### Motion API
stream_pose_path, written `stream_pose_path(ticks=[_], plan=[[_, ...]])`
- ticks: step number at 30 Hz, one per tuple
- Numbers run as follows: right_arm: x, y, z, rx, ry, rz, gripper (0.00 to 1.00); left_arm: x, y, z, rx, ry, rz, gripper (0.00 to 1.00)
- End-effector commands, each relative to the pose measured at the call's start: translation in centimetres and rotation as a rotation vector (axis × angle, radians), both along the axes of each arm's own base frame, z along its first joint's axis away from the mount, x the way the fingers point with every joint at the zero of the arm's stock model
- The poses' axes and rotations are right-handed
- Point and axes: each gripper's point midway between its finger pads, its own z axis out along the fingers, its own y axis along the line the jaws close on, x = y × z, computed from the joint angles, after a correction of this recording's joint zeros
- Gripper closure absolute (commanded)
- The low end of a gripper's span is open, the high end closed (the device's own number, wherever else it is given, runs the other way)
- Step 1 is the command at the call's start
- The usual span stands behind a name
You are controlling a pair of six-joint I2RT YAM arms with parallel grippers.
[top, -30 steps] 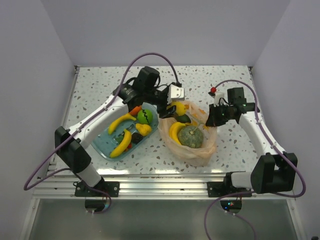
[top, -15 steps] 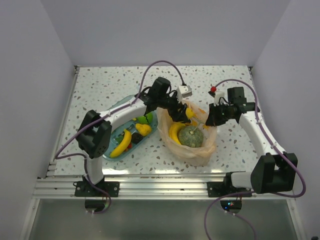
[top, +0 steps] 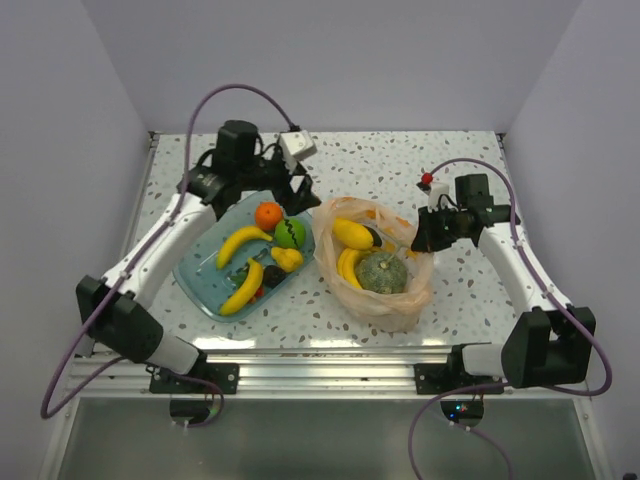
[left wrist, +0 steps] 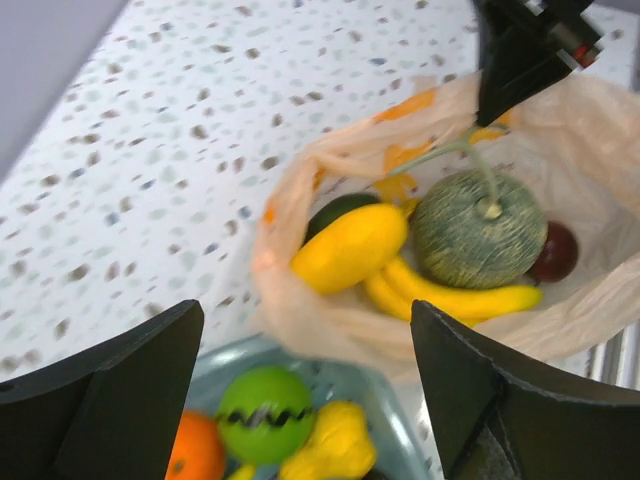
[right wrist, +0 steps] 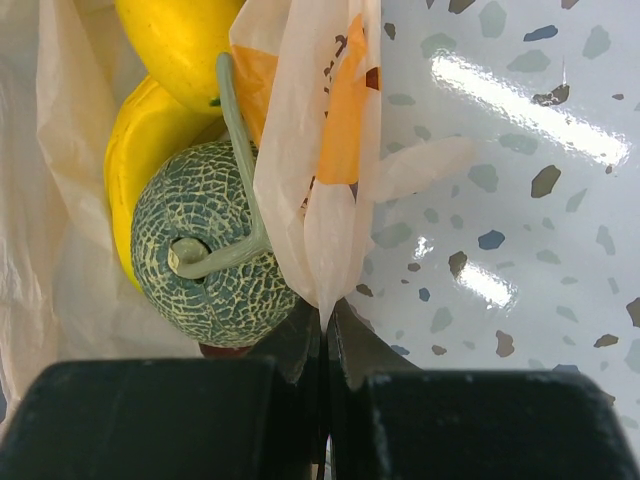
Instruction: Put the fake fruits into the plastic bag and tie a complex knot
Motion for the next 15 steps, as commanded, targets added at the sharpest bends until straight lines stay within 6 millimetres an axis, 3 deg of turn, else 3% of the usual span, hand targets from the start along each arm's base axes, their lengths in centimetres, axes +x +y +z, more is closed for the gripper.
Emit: stream_pose_path(ticks=[1, 4, 9, 15], plan=[[0.4, 0.2, 1.5, 0.006, -0.063, 0.014, 1.00, -1.6, 6.0, -3.0, 0.150, 0.037, 0.031, 0.13], [0.3, 0.1, 1.3, -0.002, -0.059, 0.015, 1.00, -3.6, 9.0, -5.9, 0.262, 0.068, 0.043, 0.18], [0.2, 0.3, 1.0, 0.007, -0.049, 0.016, 1.00, -5.7, 11.8, -11.5, 0.416, 0.102, 0.016, 0.23], [0.1, 0.2, 1.1, 0.004, -0.049, 0.012, 1.00, -5.1, 12.9, -15.3, 0.515, 0.074, -0.015, 0.23]])
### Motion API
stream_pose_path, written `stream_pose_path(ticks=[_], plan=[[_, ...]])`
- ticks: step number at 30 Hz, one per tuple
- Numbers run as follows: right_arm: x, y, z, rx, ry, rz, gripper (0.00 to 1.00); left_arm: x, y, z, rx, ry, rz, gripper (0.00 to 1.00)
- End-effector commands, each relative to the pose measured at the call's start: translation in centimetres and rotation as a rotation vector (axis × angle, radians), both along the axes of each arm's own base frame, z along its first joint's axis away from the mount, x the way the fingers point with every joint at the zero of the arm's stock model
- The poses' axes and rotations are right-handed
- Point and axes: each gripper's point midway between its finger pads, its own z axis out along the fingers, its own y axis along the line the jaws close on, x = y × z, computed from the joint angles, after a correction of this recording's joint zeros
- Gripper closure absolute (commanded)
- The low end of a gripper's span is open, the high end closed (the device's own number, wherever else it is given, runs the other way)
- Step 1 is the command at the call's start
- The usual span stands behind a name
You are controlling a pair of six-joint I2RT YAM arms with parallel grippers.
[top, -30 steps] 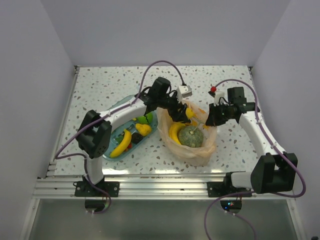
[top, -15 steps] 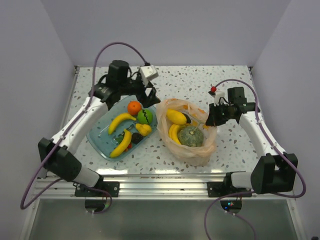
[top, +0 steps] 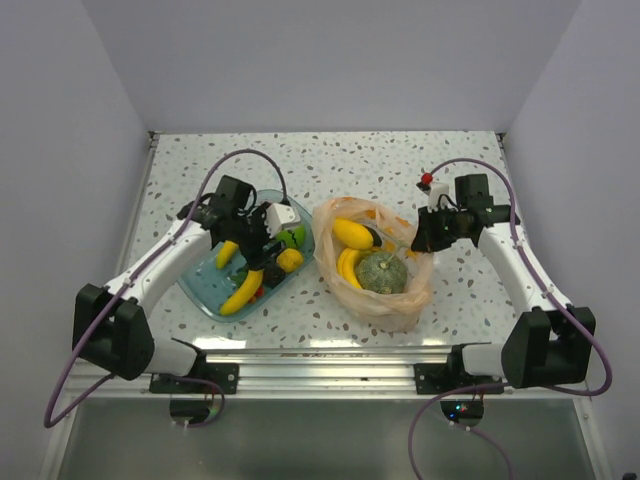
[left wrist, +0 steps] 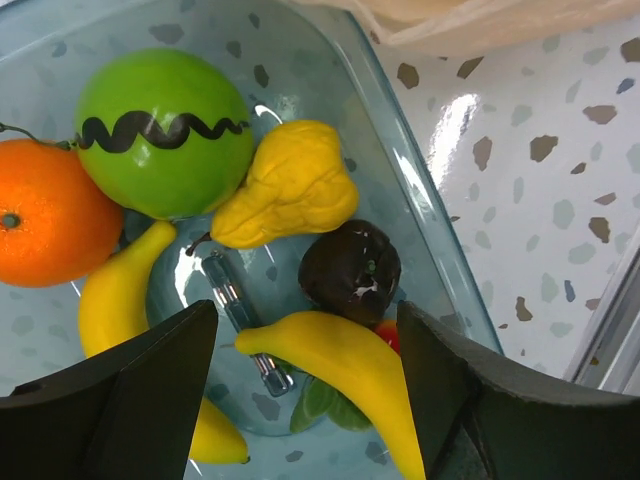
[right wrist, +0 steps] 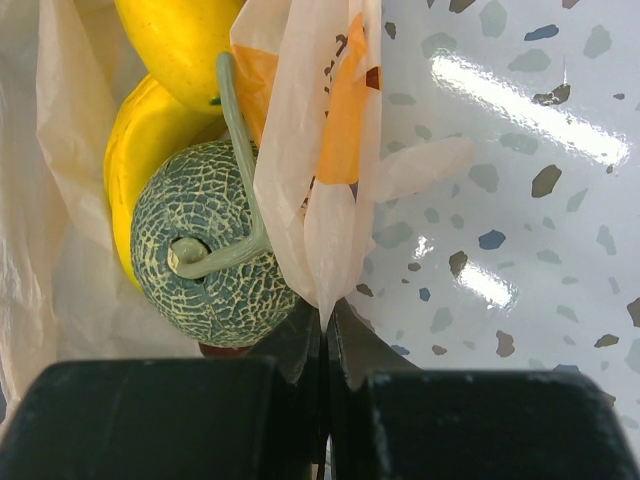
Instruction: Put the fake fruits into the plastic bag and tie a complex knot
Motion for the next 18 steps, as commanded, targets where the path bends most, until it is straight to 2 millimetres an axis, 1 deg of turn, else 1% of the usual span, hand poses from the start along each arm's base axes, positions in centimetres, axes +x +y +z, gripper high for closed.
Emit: stream_pose_path(ticks=[1, 3, 4, 7, 9, 11, 13, 15, 16, 17, 18], plan=[[0.1, 0.2, 1.0, 0.000, -0.048, 0.012, 1.00, 1.3, 0.6, -1.2, 0.071, -0.052, -0.061, 0.23], [0.1, 0.0, 1.1, -0.007, -0.053, 0.010, 1.00, 1.7, 0.5, -1.7, 0.078, -0.041, -0.062, 0.23], [0.0, 0.0, 1.1, -0.007, -0.052, 0.010, 1.00, 1.7, 0.4, -2.4, 0.086, -0.025, -0.075, 0.23], [-0.1, 0.0, 1.0, -0.011, -0.048, 0.012, 1.00, 1.8, 0.5, -3.6, 0.109, -0.002, -0.097, 0.23], [0.0, -0.1, 0.8, -0.013, -0.046, 0.012, 1.00, 2.4, 0.2, -3.7, 0.101, -0.016, -0.090, 0.23], [0.0, -0.1, 0.7, -0.013, -0.044, 0.010, 1.00, 2.9, -0.5, -3.1, 0.066, -0.045, -0.100, 0.23], [0.0, -0.1, 0.6, -0.011, -0.038, 0.012, 1.00, 3.2, -1.2, -2.5, 0.029, -0.072, -0.120, 0.23], [0.0, 0.0, 0.7, -0.006, -0.037, 0.013, 1.00, 3.2, -1.7, -2.5, 0.020, -0.088, -0.160, 0.22], [0.0, 0.0, 0.7, -0.009, -0.039, 0.012, 1.00, 2.3, -1.5, -3.5, 0.044, -0.029, -0.180, 0.22], [0.0, 0.0, 0.7, -0.010, -0.039, 0.014, 1.00, 2.5, -1.7, -3.3, 0.053, -0.028, -0.190, 0.22], [0.0, -0.1, 0.7, -0.014, -0.039, 0.012, 1.00, 2.3, -1.6, -4.0, 0.063, 0.004, -0.200, 0.22]])
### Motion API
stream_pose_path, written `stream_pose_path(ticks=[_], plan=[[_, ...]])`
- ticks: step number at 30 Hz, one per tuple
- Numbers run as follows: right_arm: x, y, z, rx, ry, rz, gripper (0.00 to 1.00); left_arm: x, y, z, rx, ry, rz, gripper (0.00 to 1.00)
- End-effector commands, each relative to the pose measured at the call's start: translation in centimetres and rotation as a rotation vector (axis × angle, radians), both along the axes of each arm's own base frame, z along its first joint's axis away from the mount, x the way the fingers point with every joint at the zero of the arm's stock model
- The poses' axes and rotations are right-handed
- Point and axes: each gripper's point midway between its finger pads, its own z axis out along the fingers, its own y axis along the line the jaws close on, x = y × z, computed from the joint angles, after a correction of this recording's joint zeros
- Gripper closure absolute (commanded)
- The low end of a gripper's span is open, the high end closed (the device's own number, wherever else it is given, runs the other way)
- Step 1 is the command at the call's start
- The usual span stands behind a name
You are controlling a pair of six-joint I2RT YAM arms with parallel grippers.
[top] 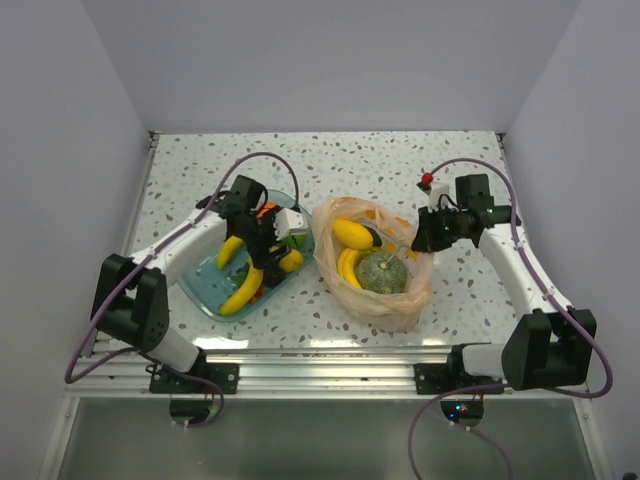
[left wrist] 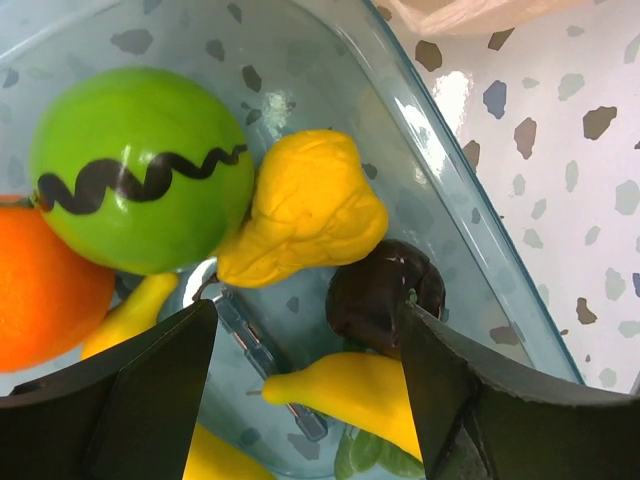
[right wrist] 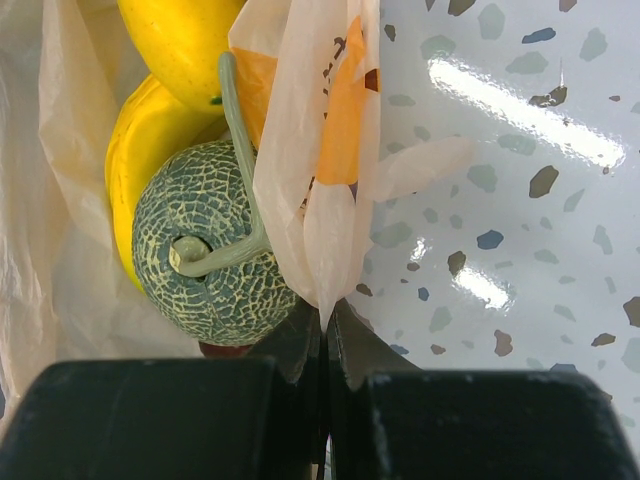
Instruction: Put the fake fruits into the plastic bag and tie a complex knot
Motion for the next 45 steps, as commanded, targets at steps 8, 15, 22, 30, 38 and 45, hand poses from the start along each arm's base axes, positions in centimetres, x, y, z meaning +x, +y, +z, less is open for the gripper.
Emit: stream_pose_path(ticks=[8, 15, 22, 30, 38, 45], plan=[[-0.2, -0.1, 0.1, -0.013, -0.023, 0.012, 1.00, -2.2, -0.2, -1.6, 0.021, 0.064, -0.118, 0.21], [-0.2, 0.0, 0.1, -0.006, -0.019, 0.011, 1.00, -2.9, 0.4, -4.6, 0.070, 0.111, -0.089, 0.20], [-0.2, -0.1, 0.2, -0.011, -0.022, 0.008, 1.00, -2.2, -0.2, -5.3, 0.064, 0.114, -0.069, 0.25], [0.0, -0.1, 0.3, -0.015, -0.028, 0.013, 1.00, -0.2, -0.8, 0.2, 0.031, 0.012, -0.062, 0.54], [0.3, 0.2, 0.1, -0.002, -0.024, 0.017, 1.00, 1.8, -4.8, 10.8, -0.143, -0.129, -0.100, 0.62], [0.7, 0.2, 0.2, 0.000, -0.027, 0.011, 1.00, -0.5, -15.9, 14.9, -0.356, -0.142, -0.238, 0.59]])
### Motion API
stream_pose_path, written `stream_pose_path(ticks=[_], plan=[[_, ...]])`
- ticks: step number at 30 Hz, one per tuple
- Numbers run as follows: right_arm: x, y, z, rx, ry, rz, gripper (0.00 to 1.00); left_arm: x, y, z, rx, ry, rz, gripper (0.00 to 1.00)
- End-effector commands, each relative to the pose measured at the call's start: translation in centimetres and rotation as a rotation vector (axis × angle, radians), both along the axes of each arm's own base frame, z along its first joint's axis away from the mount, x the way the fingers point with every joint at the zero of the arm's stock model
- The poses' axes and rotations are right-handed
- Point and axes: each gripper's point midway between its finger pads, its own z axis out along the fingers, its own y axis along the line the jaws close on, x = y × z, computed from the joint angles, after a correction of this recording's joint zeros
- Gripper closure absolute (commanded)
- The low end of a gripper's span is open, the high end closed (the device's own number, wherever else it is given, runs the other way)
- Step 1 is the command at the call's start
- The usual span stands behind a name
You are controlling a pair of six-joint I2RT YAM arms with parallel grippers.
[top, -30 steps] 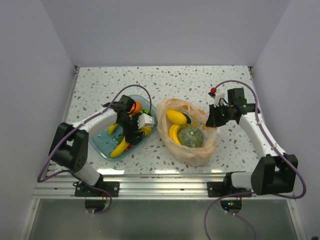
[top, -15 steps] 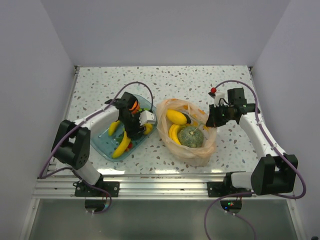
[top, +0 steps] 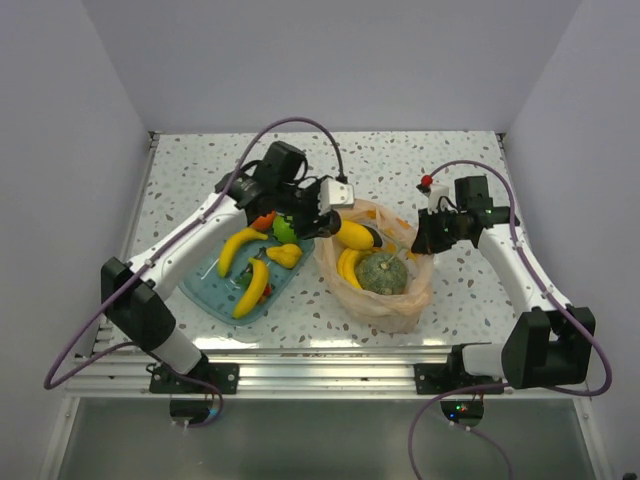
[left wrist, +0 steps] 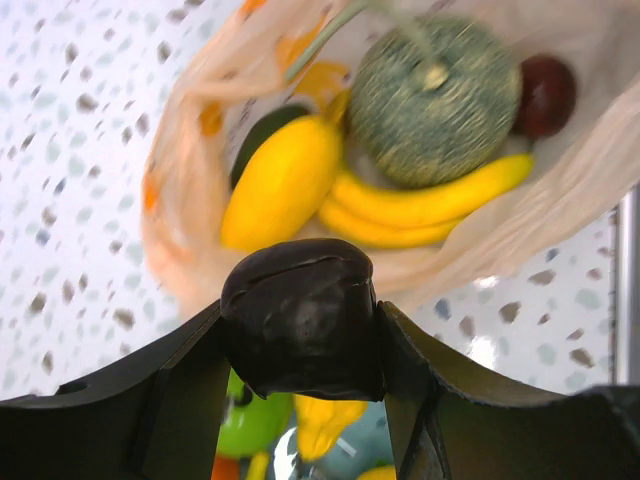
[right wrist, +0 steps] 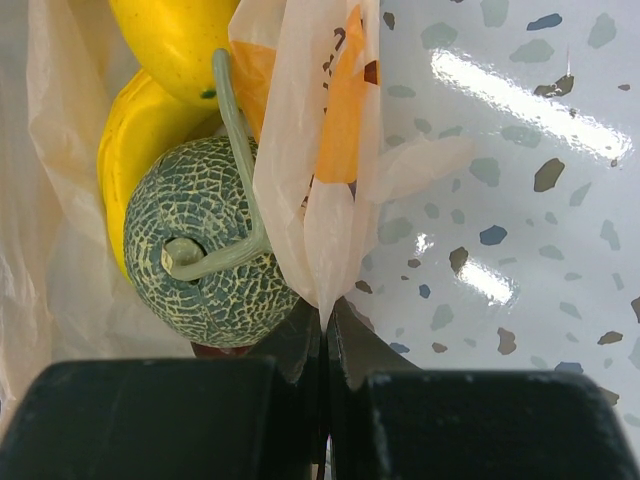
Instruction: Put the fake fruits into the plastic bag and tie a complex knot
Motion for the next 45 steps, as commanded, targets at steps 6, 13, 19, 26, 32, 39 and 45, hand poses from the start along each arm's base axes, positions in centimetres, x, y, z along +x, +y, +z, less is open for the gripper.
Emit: stream_pose_path(ticks=[6, 13, 19, 26, 32, 39, 45], plan=[[1.2, 0.2, 1.8, 0.008, -0.072, 0.000, 1.00, -2.8, -10.3, -1.5, -0.090, 0.147, -0.121, 0.57], [1.2, 0.8, 1.7, 0.045, -0.066, -0.004, 1.00, -4.7, -10.0, -6.0, 0.029, 0.188, -0.117, 0.22], [1.1, 0.8, 1.9, 0.040, -0.074, 0.000, 1.00, -4.2, -8.1, -2.9, -0.031, 0.140, 0.023, 0.00], [0.5, 0.3, 2.1, 0.013, -0.096, 0.005, 1.00, -2.9, 2.2, -2.0, -0.011, 0.166, 0.282, 0.07], [0.1, 0.3, 1.5, 0.017, -0.078, 0.010, 1.00, -5.7, 6.8, -6.9, 0.163, 0.239, 0.397, 0.16], [0.4, 0.4, 2.1, 0.023, -0.088, 0.004, 1.00, -5.3, 9.0, -12.5, 0.291, 0.297, 0.558, 0.29], [0.2, 0.2, 1.7, 0.008, -0.083, 0.002, 1.00, -5.1, 8.4, -14.6, 0.312, 0.335, 0.557, 0.32]])
